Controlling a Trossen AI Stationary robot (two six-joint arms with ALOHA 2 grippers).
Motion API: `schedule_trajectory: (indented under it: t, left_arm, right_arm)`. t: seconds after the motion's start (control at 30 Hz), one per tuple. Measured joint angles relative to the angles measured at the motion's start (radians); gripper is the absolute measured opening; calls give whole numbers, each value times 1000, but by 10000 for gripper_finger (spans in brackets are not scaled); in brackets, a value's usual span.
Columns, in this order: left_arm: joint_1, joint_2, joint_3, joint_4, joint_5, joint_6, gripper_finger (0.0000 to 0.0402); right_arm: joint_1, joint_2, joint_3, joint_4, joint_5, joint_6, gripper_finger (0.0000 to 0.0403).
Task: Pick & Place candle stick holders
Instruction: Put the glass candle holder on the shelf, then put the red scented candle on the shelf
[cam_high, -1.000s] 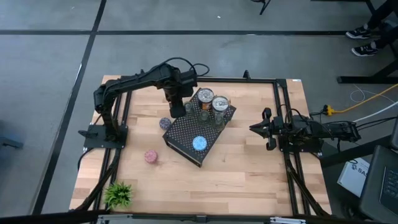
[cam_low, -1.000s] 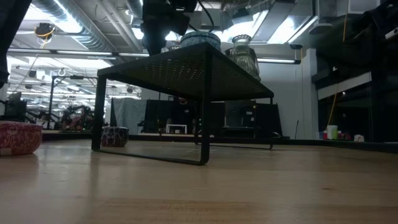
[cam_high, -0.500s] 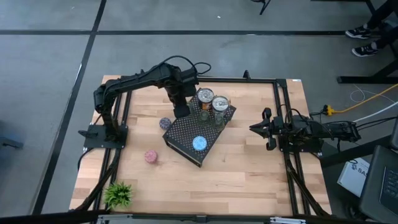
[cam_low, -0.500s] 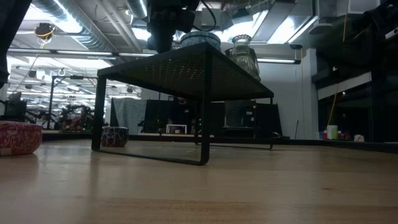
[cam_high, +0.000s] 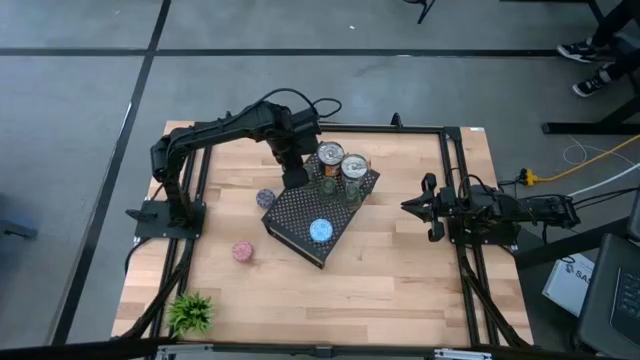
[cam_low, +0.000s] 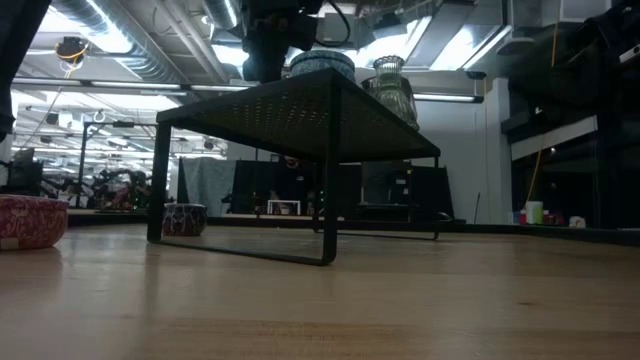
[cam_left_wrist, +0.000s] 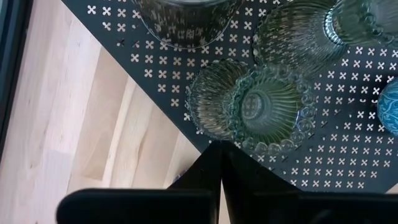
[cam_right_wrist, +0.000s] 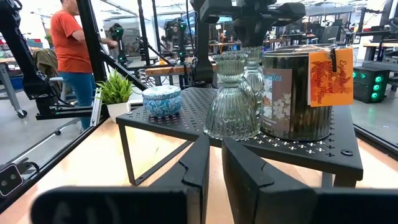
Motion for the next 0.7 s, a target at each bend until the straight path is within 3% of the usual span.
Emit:
schedule_trajectory:
  t: [0.7]
  left_arm:
    - [68, -55, -1, -120, -1, 11, 1]
  right_arm:
    - [0, 0, 0, 0, 0, 0, 48]
